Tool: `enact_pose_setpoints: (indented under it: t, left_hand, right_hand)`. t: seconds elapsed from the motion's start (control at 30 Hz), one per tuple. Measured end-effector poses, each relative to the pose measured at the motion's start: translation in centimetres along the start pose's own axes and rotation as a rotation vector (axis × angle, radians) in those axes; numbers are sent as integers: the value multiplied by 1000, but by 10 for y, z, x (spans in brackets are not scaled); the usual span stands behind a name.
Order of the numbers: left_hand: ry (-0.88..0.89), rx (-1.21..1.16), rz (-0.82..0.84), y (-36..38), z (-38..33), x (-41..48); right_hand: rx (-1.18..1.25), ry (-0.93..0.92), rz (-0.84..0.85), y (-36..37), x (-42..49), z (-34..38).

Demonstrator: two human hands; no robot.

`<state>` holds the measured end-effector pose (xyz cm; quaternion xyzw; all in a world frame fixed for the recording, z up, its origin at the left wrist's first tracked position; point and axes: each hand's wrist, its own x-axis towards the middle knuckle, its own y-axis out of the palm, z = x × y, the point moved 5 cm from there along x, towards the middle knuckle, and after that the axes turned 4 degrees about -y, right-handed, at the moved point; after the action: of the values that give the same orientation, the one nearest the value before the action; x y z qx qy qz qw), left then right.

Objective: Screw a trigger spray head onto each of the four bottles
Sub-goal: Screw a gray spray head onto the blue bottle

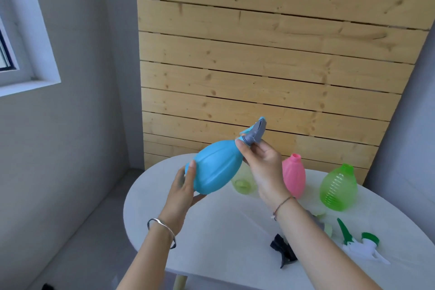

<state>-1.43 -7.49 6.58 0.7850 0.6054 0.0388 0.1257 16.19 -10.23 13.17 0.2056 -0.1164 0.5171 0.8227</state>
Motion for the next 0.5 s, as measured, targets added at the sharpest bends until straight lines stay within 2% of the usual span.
enact_pose_setpoints:
  t: [0.1, 0.2, 0.5]
  left_hand:
    - [-41, 120, -111, -24, -1, 13]
    - [-27, 340, -177, -40, 3, 20]
    - [-103, 579, -138, -48, 18, 36]
  right_hand:
    - [-87, -30, 35, 20, 21, -7]
    - [-198, -19, 90, 34, 38, -24]
    - [-464, 29, 154, 55, 64, -77]
